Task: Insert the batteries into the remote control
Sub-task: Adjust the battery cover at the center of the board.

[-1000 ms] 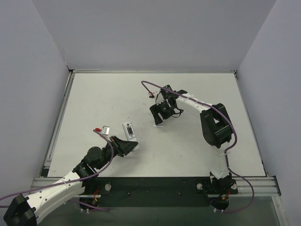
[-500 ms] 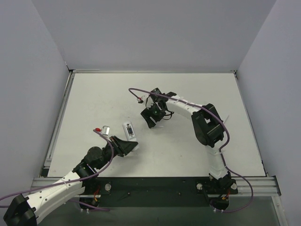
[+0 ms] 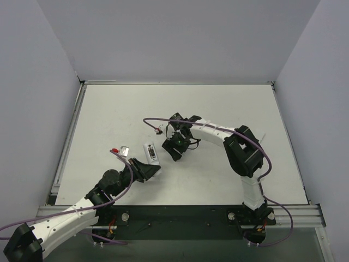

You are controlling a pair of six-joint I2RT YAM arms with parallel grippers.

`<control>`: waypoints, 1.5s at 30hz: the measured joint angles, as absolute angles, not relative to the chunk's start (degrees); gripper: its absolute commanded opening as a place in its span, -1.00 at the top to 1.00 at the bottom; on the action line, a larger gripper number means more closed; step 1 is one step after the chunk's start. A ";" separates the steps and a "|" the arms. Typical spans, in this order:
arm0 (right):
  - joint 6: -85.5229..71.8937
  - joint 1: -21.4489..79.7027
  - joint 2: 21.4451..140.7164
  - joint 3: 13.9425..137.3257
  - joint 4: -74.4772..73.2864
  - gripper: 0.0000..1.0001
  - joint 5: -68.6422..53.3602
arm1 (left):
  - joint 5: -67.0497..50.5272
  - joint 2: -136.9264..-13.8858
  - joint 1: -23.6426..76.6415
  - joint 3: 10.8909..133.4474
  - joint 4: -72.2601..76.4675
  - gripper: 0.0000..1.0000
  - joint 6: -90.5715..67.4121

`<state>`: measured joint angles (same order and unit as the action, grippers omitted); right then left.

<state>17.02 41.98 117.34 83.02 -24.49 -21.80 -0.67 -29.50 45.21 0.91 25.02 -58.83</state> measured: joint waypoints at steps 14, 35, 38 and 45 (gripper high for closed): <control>13.13 41.65 109.54 72.42 -27.99 -0.04 -19.14 | -1.76 -31.99 45.21 0.91 25.50 1.00 -58.85; -17.65 39.46 95.42 63.94 -14.35 -0.46 -0.71 | -1.96 -30.70 45.21 0.91 25.98 1.00 -58.94; -20.53 39.79 98.98 65.89 -14.31 -0.40 1.74 | -1.96 -30.55 45.21 0.91 25.98 1.00 -59.09; -24.10 39.81 106.37 69.95 -14.39 -0.30 5.96 | -1.96 -29.63 45.21 0.91 25.91 1.00 -59.33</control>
